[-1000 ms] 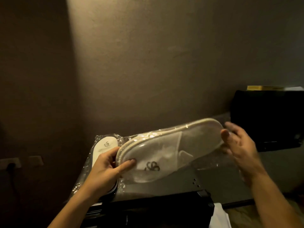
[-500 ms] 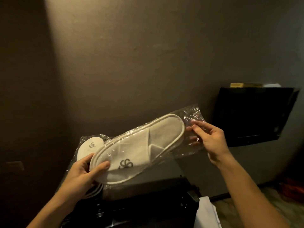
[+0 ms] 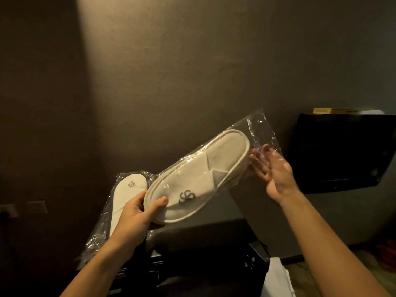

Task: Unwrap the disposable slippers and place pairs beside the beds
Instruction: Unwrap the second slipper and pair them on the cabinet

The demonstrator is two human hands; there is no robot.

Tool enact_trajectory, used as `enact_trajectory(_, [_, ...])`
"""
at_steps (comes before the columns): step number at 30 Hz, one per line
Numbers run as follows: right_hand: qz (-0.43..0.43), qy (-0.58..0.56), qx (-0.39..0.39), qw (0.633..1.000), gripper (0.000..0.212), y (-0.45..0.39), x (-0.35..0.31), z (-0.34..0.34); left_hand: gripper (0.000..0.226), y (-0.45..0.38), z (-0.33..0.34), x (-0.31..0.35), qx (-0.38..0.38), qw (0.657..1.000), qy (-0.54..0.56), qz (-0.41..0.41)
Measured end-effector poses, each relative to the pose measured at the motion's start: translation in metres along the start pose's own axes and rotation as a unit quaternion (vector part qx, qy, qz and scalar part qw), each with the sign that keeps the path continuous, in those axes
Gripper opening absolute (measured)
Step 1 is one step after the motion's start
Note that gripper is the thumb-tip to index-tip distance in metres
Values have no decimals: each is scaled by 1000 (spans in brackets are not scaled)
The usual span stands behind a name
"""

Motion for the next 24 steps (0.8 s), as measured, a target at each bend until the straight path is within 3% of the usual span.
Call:
enact_trajectory(3, [116, -4, -73, 991, 53, 18, 33, 28, 36, -1, 8, -5, 14, 1000, 9, -8])
enact_trajectory(6, [165, 4, -79, 983, 80, 43, 68, 57, 26, -1, 24, -6, 10, 1000, 16, -13])
enact_trajectory(11, [98, -49, 29, 994, 61, 22, 48, 53, 23, 1, 31, -4, 16, 999, 25, -12])
enact_trajectory(17, [173, -24, -73, 982, 71, 46, 83, 85, 19, 0, 36, 4, 26, 999, 30, -6])
enact_trajectory(21, [113, -38, -21, 993, 57, 25, 52, 74, 22, 3, 34, 3, 25, 999, 24, -2])
enact_trajectory(24, [129, -50, -21, 990, 55, 28, 51, 76, 24, 3, 31, 2, 32, 999, 24, -2])
Point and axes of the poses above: each hand's wrist, its own y-axis away from the middle knuckle, its own z-axis out of the palm, x = y × z, the point moved 8 cm from there along -y, towards the middle knuckle, and after that the axes turned 7 degrees about -x, right-handed, at the moved point
